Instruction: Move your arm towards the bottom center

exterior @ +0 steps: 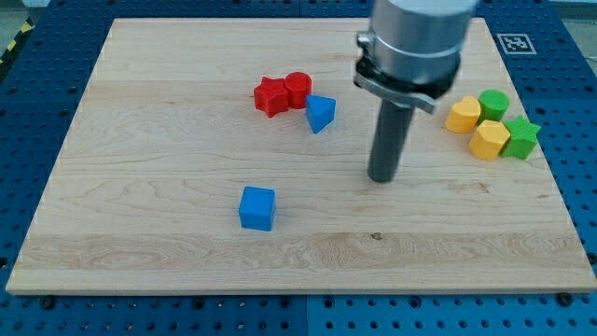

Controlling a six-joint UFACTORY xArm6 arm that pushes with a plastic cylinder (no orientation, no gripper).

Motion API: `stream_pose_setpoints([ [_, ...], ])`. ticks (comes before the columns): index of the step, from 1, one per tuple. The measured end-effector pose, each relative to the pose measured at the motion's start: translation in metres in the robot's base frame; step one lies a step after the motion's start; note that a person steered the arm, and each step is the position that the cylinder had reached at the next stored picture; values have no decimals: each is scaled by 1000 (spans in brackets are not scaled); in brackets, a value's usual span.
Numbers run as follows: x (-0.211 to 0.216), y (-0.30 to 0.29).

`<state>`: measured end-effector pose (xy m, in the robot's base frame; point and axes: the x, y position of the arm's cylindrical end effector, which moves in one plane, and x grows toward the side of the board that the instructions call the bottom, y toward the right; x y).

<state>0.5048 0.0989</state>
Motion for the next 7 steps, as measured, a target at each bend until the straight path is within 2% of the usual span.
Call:
stream_pose_setpoints([
  [2, 3, 1],
  [3, 31, 6],
  [4, 41, 7],
  [7, 51, 6],
])
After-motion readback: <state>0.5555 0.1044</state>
